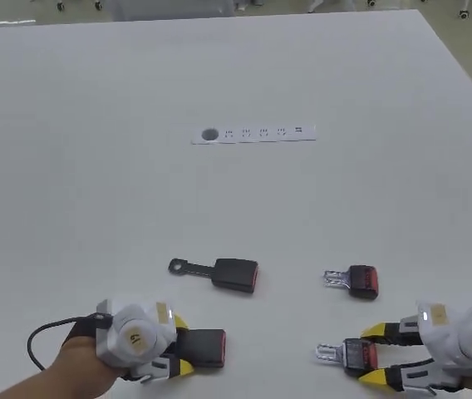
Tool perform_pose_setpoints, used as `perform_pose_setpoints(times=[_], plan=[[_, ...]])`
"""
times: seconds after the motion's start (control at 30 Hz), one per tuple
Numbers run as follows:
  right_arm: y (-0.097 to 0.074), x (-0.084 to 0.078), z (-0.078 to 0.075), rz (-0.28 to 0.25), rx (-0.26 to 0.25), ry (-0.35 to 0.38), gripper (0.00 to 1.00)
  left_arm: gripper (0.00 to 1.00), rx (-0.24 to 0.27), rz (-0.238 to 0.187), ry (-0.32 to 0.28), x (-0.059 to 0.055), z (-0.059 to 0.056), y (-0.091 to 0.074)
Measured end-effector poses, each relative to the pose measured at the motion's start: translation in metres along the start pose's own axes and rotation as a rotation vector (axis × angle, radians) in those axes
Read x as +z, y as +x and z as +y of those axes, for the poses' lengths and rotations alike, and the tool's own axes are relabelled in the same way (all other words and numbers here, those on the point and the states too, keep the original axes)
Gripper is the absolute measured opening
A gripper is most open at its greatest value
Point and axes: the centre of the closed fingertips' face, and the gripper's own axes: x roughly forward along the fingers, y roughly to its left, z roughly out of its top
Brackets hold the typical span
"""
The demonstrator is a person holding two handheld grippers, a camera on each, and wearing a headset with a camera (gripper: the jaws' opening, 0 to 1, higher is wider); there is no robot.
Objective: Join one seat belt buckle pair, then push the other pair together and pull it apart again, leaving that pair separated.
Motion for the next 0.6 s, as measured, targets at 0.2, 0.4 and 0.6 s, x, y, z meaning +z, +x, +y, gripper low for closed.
perform_pose_setpoints(times=[0.2,0.4,0.6], plan=[[0.015,0.017,0.003,-0.03,0.023,-0.014,0.34,0.34,0.013,0.001,-0.02,0.001,0.001,0.0],[0.031,0.034,0.006,-0.056,0.044,-0.035,0.34,0.34,0.012,0.006,-0.011,0.0,0.001,0.0],[0.046,0.05,0.012,-0.079,0.062,-0.043,0.34,0.34,0.002,0.017,0.011,0.0,0.001,0.0]])
